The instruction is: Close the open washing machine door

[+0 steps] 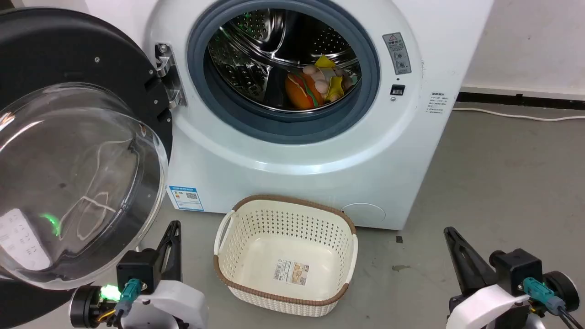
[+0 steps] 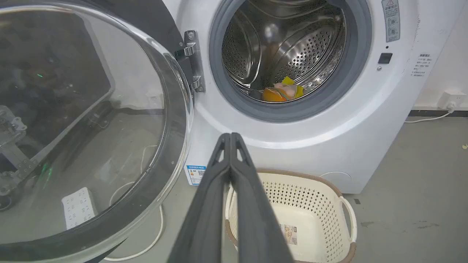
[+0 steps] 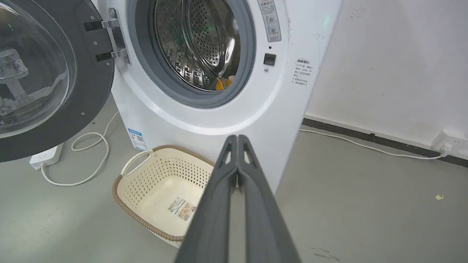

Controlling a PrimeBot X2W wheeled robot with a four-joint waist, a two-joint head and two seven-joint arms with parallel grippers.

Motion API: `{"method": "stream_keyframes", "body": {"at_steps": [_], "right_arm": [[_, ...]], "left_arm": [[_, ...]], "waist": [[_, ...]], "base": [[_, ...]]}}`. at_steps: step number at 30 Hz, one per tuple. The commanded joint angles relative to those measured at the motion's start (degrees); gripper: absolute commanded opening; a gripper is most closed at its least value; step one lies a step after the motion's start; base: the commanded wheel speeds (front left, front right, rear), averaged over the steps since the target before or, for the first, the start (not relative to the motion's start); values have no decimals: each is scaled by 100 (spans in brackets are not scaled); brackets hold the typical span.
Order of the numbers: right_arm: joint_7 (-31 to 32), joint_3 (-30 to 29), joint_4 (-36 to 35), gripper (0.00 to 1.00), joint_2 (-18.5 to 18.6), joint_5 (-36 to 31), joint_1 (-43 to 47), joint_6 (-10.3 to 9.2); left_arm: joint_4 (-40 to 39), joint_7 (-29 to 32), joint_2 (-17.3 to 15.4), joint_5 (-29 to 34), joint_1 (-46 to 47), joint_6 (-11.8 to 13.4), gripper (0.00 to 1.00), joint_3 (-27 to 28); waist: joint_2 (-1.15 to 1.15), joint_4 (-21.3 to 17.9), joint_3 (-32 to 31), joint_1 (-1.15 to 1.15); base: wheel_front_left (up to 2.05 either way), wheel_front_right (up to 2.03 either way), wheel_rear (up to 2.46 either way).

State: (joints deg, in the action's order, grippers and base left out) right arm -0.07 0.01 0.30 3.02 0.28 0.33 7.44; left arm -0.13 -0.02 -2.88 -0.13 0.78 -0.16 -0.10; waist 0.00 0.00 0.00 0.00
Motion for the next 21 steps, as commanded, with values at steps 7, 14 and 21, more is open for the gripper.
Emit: {"method": "stream_keyframes", "body": {"at_steps": [7, 14, 21], "right_arm": [[7, -1, -30, 0, -14, -28, -33, 5], [7, -1, -30, 0, -14, -28, -33, 5], [7, -1, -30, 0, -14, -28, -33, 5]], "left_arm": [[13, 2, 1, 13, -78, 16, 0, 10], [13, 2, 1, 13, -78, 16, 0, 10], [13, 2, 1, 13, -78, 16, 0, 10]], "waist": [[0, 0, 0, 0], [0, 0, 0, 0], [0, 0, 0, 0]], "base": [[0, 0, 0], [0, 0, 0], [0, 0, 0]]}}
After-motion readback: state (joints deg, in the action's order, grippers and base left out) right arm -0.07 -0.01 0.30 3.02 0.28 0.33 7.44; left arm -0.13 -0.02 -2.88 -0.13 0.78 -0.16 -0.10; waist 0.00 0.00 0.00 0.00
